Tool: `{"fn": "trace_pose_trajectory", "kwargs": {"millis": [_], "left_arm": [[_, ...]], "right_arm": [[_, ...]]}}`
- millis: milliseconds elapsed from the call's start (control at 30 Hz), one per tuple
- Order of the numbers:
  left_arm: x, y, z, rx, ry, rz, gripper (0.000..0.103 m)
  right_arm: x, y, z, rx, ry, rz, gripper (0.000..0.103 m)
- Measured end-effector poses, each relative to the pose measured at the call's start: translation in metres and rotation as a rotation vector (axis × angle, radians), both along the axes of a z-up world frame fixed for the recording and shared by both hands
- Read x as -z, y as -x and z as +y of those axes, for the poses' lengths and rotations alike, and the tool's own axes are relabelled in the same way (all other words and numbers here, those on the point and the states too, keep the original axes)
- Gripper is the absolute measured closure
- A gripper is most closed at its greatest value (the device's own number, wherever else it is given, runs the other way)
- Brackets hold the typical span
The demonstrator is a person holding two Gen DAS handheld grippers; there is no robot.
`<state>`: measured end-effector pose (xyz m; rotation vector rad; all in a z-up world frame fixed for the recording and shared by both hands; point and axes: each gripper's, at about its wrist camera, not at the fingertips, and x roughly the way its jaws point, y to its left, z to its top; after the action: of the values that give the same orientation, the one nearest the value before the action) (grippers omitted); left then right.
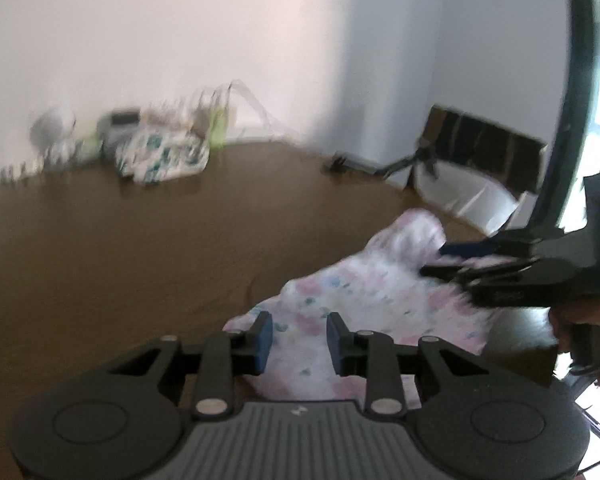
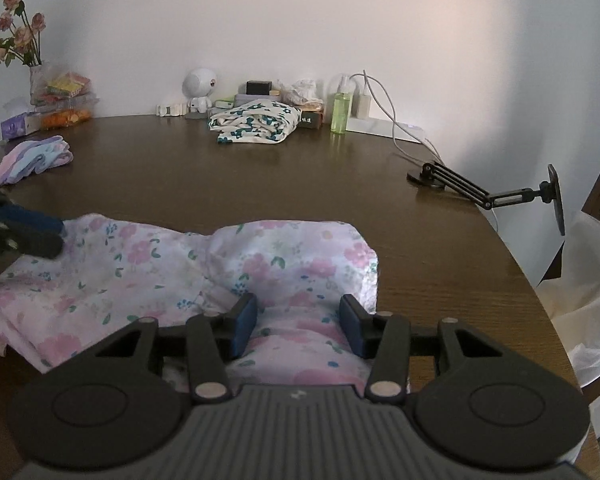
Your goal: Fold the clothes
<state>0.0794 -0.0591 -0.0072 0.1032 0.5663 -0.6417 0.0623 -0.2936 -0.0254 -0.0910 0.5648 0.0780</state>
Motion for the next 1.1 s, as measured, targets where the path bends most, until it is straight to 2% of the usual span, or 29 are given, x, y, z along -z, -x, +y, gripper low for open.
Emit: {"fn": "trace_pose_trajectory", "kwargs": {"millis": [67, 233, 433, 467, 500, 533, 567, 600, 667, 767, 867, 1067, 1100], "left_arm": [[-0.005, 0.01, -0.002, 0.041, -0.008, -0.011, 0.075], [0.014, 0.02, -0.007, 0.047, -0.1, 0.06, 0.076], [0.016, 0.019, -0.005, 0.034, -0.082, 0.06, 0.074], [0.011, 0.018, -0.001, 0.026, -0.059, 0.072, 0.066], [0.007, 0.017, 0.007, 0.001, -0.016, 0.079, 0.052], [0.002, 0.017, 0.015, -0.025, 0.03, 0.085, 0.044], [-0.002, 0.016, 0.024, -0.052, 0.076, 0.092, 0.034], [-0.005, 0.015, 0.033, -0.081, 0.121, 0.11, 0.032], [-0.005, 0.008, 0.051, -0.13, 0.213, 0.195, 0.032], [0.004, -0.005, 0.069, -0.179, 0.337, 0.337, 0.033], [0.016, -0.017, 0.073, -0.207, 0.41, 0.44, 0.036], [0.026, -0.035, 0.068, -0.231, 0.466, 0.534, 0.058], [0.027, -0.038, 0.067, -0.24, 0.47, 0.551, 0.071]], "right_arm": [[0.0, 0.001, 0.0, 0.005, -0.002, -0.002, 0.057], [-0.001, 0.0, 0.001, 0.01, -0.003, 0.0, 0.057], [-0.003, 0.001, 0.001, 0.006, -0.007, 0.001, 0.055], [-0.004, 0.002, 0.0, 0.003, -0.012, -0.001, 0.053], [-0.008, 0.005, -0.003, 0.002, -0.034, -0.016, 0.045], [-0.015, 0.012, -0.007, 0.009, -0.068, -0.055, 0.033], [-0.021, 0.02, -0.011, 0.016, -0.1, -0.094, 0.027], [-0.028, 0.027, -0.014, 0.017, -0.122, -0.129, 0.021], [-0.038, 0.04, -0.014, 0.008, -0.145, -0.177, 0.018], [-0.05, 0.054, -0.007, -0.019, -0.153, -0.22, 0.003], [-0.05, 0.059, 0.009, -0.074, -0.123, -0.21, 0.002], [-0.04, 0.068, 0.026, -0.122, -0.129, -0.182, 0.001], [-0.039, 0.07, 0.029, -0.129, -0.133, -0.176, 0.001]]}}
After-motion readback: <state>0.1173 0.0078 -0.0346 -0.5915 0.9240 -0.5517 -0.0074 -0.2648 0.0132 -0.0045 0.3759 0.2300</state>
